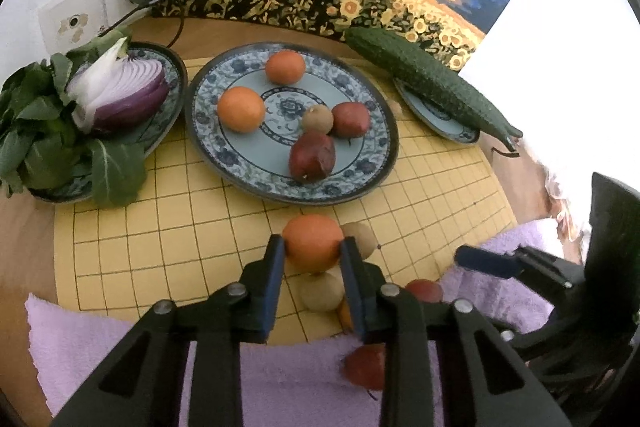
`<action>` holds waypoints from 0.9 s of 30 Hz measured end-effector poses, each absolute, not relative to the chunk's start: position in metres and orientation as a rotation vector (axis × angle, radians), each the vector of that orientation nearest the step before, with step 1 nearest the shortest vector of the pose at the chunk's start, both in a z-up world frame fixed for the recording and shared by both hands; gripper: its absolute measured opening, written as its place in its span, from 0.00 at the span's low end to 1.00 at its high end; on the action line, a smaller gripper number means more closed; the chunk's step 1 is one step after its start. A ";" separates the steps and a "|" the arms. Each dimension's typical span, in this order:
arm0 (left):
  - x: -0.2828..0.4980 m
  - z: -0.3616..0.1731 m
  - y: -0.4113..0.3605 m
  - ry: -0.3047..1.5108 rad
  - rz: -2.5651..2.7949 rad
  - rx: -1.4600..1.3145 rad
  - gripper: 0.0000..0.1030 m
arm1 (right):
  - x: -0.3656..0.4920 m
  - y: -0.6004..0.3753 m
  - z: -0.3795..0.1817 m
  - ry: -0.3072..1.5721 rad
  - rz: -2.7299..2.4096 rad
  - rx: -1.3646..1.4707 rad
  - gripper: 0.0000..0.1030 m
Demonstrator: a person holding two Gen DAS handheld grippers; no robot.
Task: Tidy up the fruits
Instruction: 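Grasp an orange with the left tool while the right tool grasps a red apple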
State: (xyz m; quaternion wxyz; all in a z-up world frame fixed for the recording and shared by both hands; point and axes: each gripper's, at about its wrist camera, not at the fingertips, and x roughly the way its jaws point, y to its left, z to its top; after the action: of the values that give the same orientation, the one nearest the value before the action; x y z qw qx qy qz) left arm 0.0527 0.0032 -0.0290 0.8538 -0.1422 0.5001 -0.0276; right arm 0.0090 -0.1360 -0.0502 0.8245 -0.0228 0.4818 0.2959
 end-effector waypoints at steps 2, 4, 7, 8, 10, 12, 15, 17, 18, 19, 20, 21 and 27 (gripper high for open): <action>0.049 -0.025 0.003 1.041 -0.054 -0.304 0.28 | 0.006 -0.133 -0.052 1.026 0.630 -0.067 0.65; 0.046 -0.022 0.003 1.036 -0.045 -0.306 0.28 | 0.004 -0.131 -0.052 1.022 0.627 -0.087 0.62; 0.041 -0.016 0.003 1.027 -0.031 -0.306 0.28 | 0.004 -0.128 -0.054 1.017 0.608 -0.110 0.62; 0.040 -0.015 0.004 1.026 -0.030 -0.312 0.28 | 0.004 -0.128 -0.054 1.015 0.606 -0.115 0.61; 0.036 -0.011 0.003 1.019 -0.026 -0.312 0.28 | 0.004 -0.125 -0.056 1.012 0.601 -0.126 0.56; 0.033 -0.009 0.002 1.014 -0.023 -0.303 0.28 | 0.004 -0.123 -0.057 1.013 0.604 -0.128 0.49; 0.030 -0.007 0.002 1.013 -0.015 -0.304 0.28 | 0.003 -0.118 -0.057 1.005 0.603 -0.142 0.31; 0.028 -0.006 0.003 1.011 -0.012 -0.308 0.28 | 0.002 -0.115 -0.056 0.997 0.593 -0.156 0.31; 0.026 -0.006 0.004 1.010 -0.008 -0.311 0.28 | 0.002 -0.114 -0.056 0.994 0.589 -0.162 0.31; 0.025 -0.006 0.005 1.010 -0.007 -0.313 0.28 | 0.002 -0.115 -0.056 0.988 0.585 -0.161 0.31; 0.024 -0.006 0.005 1.009 -0.005 -0.315 0.28 | 0.002 -0.116 -0.055 0.985 0.584 -0.155 0.31; 0.023 -0.005 0.005 1.009 -0.004 -0.316 0.28 | 0.002 -0.117 -0.053 0.980 0.581 -0.151 0.31; 0.023 -0.002 0.004 1.002 -0.008 -0.319 0.28 | 0.005 -0.127 -0.042 0.955 0.550 -0.129 0.31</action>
State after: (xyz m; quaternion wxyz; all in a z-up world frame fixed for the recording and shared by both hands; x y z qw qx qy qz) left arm 0.0225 0.0042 -0.0024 0.8649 -0.1522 0.4784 -0.0039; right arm 0.0055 -0.1268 -0.0417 0.8502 -0.0612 0.4532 0.2609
